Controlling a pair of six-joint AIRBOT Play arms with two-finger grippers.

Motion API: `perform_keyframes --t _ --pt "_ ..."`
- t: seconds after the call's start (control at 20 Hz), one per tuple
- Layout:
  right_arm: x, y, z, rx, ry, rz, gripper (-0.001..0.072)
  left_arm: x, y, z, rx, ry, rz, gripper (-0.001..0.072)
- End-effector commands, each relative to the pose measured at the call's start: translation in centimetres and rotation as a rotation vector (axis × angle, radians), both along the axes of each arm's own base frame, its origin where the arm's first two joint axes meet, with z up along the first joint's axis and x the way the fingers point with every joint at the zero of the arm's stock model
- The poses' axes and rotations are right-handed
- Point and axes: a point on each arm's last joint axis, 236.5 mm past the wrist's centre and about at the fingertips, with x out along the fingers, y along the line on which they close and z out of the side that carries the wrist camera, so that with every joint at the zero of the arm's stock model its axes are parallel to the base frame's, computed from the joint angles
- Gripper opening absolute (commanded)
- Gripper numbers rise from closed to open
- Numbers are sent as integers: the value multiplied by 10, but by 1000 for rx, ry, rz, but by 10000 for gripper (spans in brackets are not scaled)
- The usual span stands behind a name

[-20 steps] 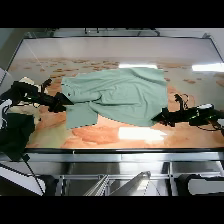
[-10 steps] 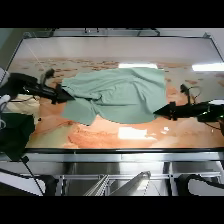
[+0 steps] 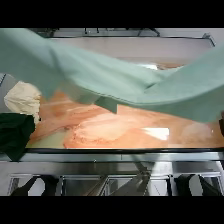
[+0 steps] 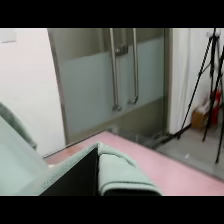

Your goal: Fold the shirts.

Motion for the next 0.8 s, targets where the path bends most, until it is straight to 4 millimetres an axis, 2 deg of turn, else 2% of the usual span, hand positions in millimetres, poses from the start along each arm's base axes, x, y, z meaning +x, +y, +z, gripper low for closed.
perform_keyframes --t 0.0,0.1,0.15,0.2,0.3,0.4,0.5,0.6,0.75 --pt "-42 30 72 -94 -228 -41 19 -31 5 63 129 -325 291 20" --pt "-21 11 67 -95 -183 -70 19 -1 19 53 21 -230 200 20" --pt "3 -8 52 -84 -93 -110 19 26 34 38 -51 -134 170 20" --pt "25 -27 34 -74 -2 -140 19 53 46 18 -104 -36 138 20" --pt "70 -54 -12 -41 160 -135 19 111 54 -40 -185 196 24 20" --pt "119 -65 -79 3 359 -89 19 170 48 -117 -187 430 -30 19" --pt "169 -71 -162 9 565 -101 19 221 36 -207 -104 640 -29 18" --pt "209 -78 -247 7 758 -131 18 258 23 -286 -28 806 -37 19" --pt "245 -90 -350 59 979 -134 19 297 9 -376 6 967 -56 18"
